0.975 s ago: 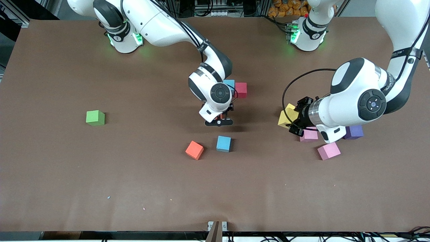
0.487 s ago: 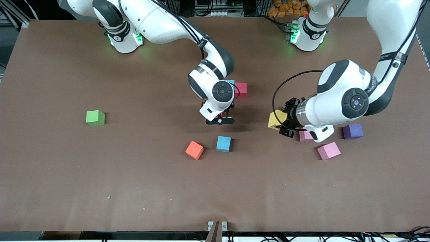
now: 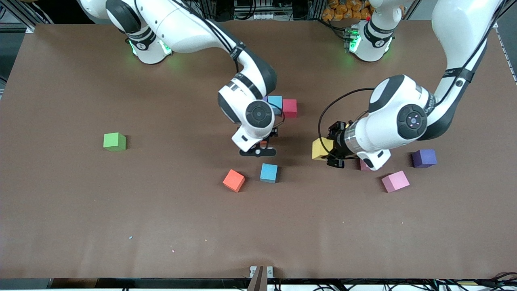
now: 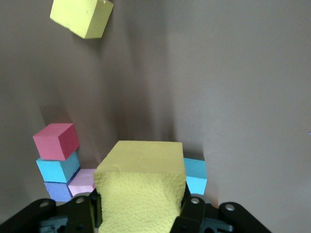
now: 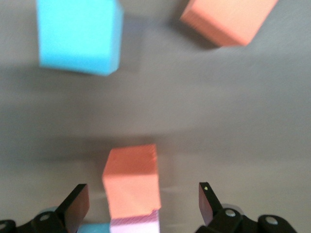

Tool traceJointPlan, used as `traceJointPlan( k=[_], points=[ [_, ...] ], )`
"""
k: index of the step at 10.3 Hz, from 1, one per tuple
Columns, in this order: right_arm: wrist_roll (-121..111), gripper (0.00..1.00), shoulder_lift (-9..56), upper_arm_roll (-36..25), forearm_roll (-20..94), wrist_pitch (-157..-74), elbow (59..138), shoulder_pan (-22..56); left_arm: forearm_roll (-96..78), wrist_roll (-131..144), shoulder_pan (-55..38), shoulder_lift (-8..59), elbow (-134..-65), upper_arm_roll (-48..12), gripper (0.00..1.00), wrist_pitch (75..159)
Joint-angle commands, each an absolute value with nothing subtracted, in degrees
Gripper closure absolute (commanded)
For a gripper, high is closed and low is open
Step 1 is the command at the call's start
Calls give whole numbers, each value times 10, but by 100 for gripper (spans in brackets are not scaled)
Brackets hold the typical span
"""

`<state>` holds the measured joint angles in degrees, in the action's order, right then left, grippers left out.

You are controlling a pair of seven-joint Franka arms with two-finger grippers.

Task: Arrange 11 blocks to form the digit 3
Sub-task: 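Grasp the red-orange cube with the right gripper while the left brings yellow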

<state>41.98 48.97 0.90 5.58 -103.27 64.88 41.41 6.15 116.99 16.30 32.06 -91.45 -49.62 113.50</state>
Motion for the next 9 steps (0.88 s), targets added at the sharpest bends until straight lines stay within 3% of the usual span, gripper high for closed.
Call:
traceJointPlan(
  k=[1, 5, 9],
  points=[
    [428, 0, 484, -12, 44, -1020, 647, 410, 56, 1201, 139, 321, -918, -491, 100, 1156],
    [537, 0, 486, -60, 46, -1038, 647, 409, 76, 1272, 64, 337, -921, -458, 100, 1186],
    [562, 0, 494, -61, 80, -1132, 659, 359, 150, 1343, 35, 337, -986, -456, 100, 1217]
  ],
)
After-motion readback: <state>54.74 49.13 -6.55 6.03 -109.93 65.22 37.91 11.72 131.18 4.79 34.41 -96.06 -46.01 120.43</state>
